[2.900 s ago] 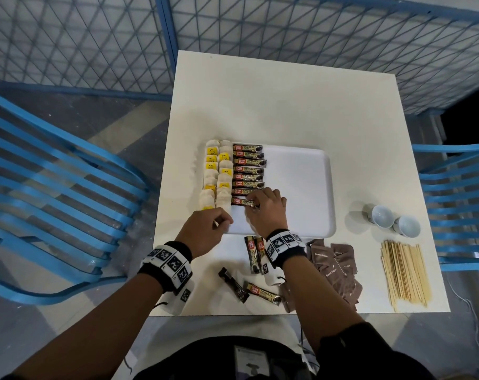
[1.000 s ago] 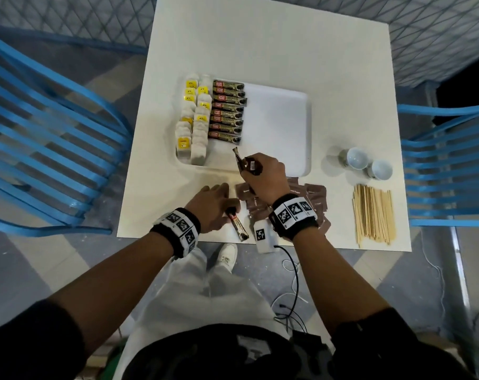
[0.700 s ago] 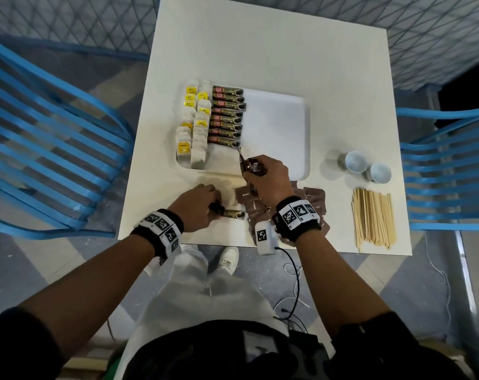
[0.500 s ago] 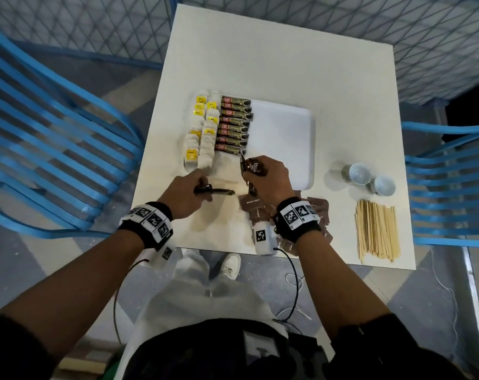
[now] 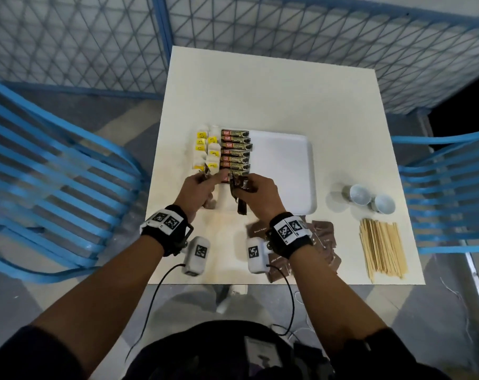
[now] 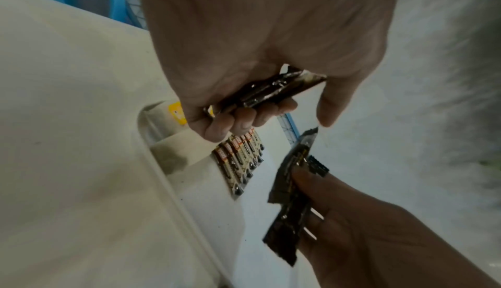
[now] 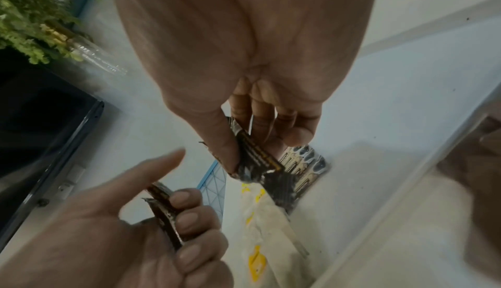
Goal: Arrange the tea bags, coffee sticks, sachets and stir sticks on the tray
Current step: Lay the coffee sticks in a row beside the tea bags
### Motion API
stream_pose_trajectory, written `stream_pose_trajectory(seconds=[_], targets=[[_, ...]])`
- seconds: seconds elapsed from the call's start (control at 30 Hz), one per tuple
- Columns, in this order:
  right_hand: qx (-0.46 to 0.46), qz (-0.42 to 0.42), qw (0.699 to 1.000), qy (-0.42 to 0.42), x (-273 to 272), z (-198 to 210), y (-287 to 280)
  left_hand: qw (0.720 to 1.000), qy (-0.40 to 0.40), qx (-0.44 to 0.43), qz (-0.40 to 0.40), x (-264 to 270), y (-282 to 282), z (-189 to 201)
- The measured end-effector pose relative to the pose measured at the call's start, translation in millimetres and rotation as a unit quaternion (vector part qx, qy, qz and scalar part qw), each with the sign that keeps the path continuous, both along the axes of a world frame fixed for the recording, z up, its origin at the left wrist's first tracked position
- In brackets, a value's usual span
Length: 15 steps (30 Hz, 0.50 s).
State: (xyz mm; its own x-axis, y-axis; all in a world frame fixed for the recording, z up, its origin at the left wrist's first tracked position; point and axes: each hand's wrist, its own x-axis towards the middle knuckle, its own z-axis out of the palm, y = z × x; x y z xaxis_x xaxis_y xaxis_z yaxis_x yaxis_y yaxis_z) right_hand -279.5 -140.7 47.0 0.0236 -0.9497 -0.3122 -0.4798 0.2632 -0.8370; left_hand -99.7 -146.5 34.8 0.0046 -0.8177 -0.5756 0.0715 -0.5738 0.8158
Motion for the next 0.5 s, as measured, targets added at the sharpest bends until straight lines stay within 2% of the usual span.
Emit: stream_pose_trajectory(seconds=[0.1, 0.2, 0.3, 0.43, 0.5], targets=[[-0.007, -0.009, 1.000, -0.015, 14, -4, -3, 0.999, -0.042, -0.001, -0.019, 1, -11, 2], [-0.004, -0.025, 0.999, -0.043, 26, -5, -6, 0.998, -0.025, -0.015, -0.062, 3, -15, 7], [0.000, -0.037, 0.998, -0.050, 31, -7, -7, 0.992, -0.035, -0.064, -0.106, 7, -15, 10], [-0.004, -0.046, 0.997, -0.055, 34, -8, -8, 0.984, -0.140, -0.072, -0.079, 15, -27, -2], [-0.011, -0.058, 0.997, -0.053, 31, -5, -11, 0.984, -0.147, -0.066, -0.070, 19, -31, -7]])
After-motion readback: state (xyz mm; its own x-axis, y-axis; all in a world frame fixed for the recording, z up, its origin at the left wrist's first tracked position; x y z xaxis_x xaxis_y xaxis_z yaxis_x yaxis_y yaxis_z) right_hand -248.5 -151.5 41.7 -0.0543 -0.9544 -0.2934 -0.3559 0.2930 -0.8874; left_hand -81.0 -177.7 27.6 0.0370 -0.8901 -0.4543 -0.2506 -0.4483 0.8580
